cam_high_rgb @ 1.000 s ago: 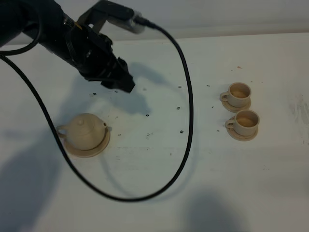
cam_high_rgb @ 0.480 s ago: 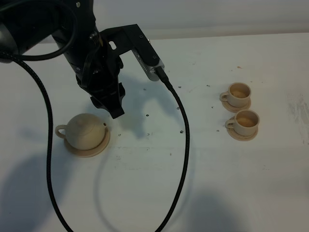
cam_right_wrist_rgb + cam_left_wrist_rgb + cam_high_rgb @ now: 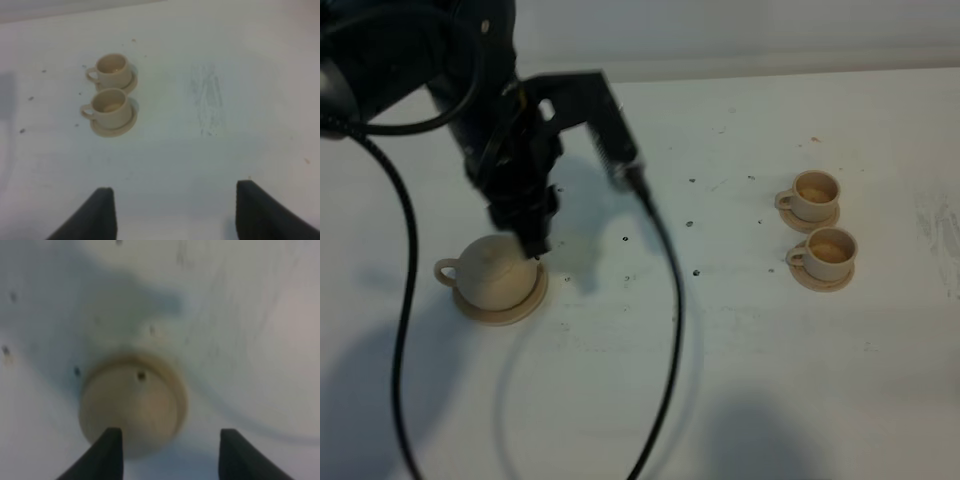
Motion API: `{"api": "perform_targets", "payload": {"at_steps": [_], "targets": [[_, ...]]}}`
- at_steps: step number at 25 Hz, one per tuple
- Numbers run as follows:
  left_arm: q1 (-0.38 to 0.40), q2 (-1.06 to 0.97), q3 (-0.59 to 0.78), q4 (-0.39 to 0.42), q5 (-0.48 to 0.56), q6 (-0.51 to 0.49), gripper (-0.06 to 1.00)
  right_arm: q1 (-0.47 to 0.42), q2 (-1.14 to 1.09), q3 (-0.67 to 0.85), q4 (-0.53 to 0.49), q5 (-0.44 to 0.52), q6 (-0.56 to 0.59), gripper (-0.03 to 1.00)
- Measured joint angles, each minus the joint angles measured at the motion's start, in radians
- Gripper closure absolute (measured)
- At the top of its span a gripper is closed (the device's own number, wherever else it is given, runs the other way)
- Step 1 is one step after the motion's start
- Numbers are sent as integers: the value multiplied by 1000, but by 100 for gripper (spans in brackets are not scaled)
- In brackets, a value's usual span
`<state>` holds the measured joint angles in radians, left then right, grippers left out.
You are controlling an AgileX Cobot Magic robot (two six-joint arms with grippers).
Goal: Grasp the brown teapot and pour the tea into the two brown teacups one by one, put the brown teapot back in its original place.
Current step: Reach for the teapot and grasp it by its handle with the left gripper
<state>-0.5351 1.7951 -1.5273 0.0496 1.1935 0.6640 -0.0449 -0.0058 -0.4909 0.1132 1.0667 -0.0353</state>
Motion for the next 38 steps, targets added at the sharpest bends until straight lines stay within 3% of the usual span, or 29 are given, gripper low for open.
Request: {"api": "perform_targets", "payload": {"at_steps": [3,9,13,16,25,38], "targets": [[36,-27,100,9,0,59,56,0,0,0,0,0,0,43],[130,-77,207,32,0,284,69,0,0,0,0,0,0,43],[200,-80,229,35,0,321,71,0,0,0,0,0,0,43],[238,-80,235,43,0,325,67,0,0,0,0,0,0,43],[263,-66,238,83,-69,326,38,0,0,1,0,0,0,43],[263,104,244,126,-205,365,38,0,0,1,0,0,0,43]]}}
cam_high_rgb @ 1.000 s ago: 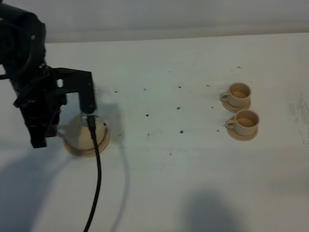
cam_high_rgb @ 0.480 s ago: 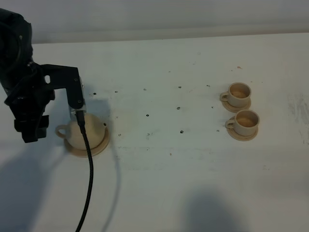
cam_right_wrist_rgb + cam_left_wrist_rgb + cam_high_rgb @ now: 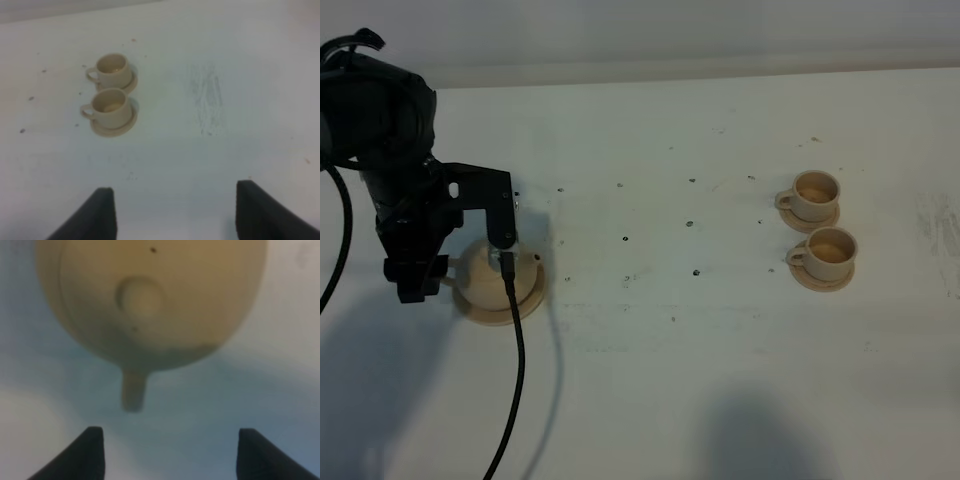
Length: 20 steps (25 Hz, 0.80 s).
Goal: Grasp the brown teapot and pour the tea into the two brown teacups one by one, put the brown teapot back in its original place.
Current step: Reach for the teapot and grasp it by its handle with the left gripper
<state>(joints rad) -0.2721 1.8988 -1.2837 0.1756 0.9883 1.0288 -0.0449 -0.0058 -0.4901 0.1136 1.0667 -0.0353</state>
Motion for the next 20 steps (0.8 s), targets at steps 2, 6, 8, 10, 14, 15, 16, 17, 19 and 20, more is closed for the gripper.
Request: {"api": "perform_targets", "payload": {"at_steps": [2,6,8,10,14,15,16,17,19,20], "targets": [[0,12,1,6,-27,8,38,0,0,0,0,0,0,43],[0,30,1,7,-73,15,39,0,0,0,0,0,0,43],[0,38,1,7,-94,23,39,0,0,0,0,0,0,43],[0,47,1,7,-112,36,39,0,0,0,0,0,0,43],[0,65,1,7,-135,56,39,0,0,0,0,0,0,43],[0,70,1,9,-139,60,39,0,0,0,0,0,0,43],[0,75,1,9,-140,65,39,0,0,0,0,0,0,43],[0,79,1,11,-141,67,39,0,0,0,0,0,0,43],[0,80,1,11,-143,70,39,0,0,0,0,0,0,43],[0,80,1,11,-143,71,39,0,0,0,0,0,0,43]]}}
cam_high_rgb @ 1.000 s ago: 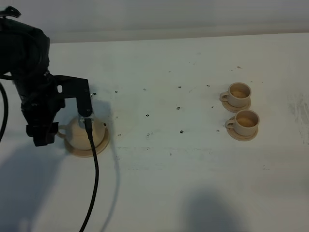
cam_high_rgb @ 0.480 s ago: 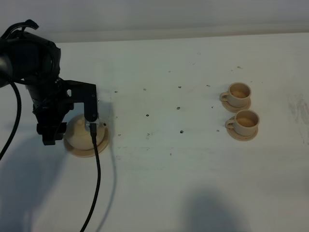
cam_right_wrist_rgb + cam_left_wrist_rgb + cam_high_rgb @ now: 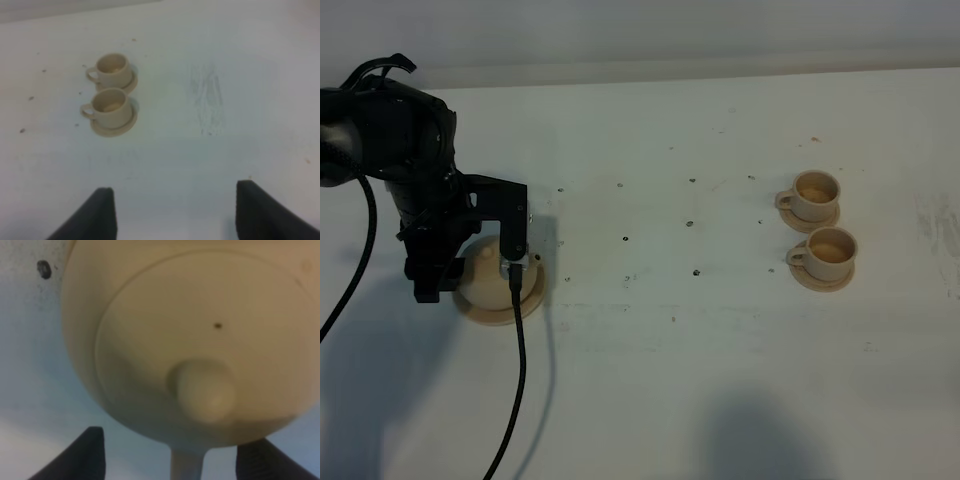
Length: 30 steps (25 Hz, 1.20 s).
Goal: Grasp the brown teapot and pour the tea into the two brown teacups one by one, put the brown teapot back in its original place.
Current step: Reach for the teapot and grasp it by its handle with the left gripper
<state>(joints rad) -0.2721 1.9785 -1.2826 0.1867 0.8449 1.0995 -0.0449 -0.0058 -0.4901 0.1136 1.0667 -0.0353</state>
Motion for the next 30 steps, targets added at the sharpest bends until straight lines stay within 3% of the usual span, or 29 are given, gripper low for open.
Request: {"api": "perform_targets", "payload": {"at_steps": [13,30], "targets": [[0,0,0,-32,3,79,44,0,0,0,0,0,0,43],[0,0,0,-28,7,126,80,0,0,0,0,0,0,43]]}}
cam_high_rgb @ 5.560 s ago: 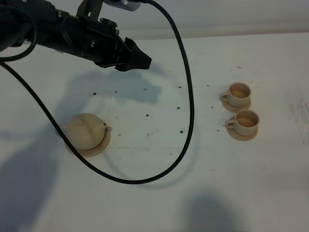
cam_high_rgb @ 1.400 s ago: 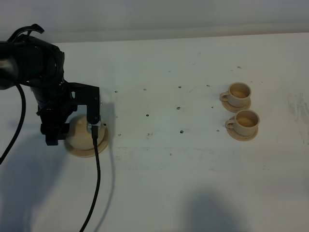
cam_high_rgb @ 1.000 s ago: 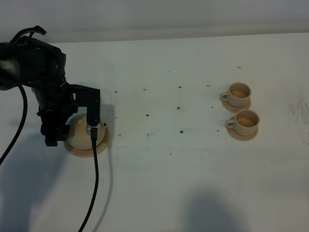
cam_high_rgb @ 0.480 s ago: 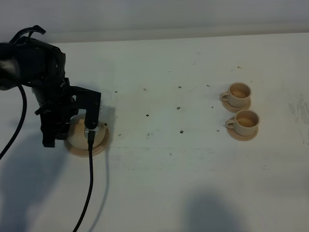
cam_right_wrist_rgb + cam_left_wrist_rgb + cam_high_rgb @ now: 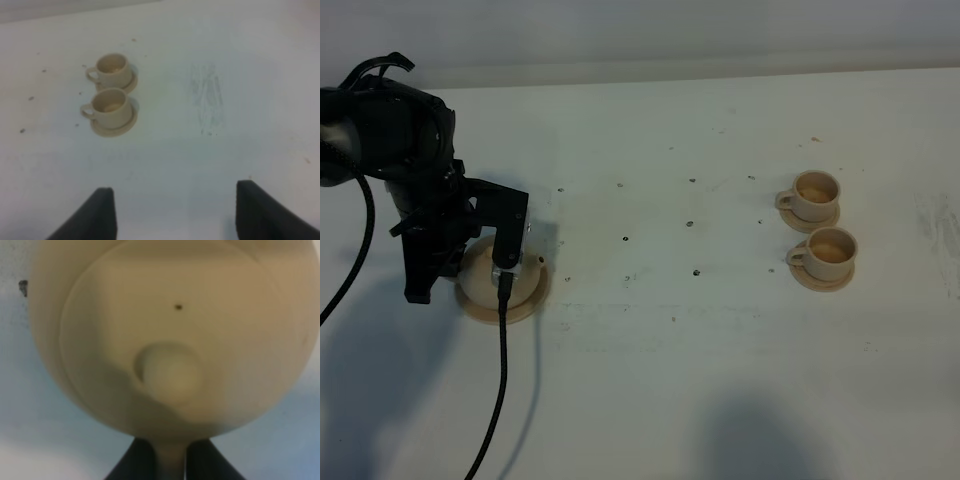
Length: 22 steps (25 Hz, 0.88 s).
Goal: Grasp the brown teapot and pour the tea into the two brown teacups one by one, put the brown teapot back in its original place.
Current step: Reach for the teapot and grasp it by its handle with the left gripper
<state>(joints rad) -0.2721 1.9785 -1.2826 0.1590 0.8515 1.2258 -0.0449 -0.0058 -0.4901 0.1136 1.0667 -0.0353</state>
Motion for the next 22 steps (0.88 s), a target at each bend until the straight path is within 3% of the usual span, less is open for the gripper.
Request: {"api": "perform_targets", "payload": {"at_steps": [22], "targets": [[1,-41,0,-44,-7,27,84,0,0,0,0,0,0,43]]}}
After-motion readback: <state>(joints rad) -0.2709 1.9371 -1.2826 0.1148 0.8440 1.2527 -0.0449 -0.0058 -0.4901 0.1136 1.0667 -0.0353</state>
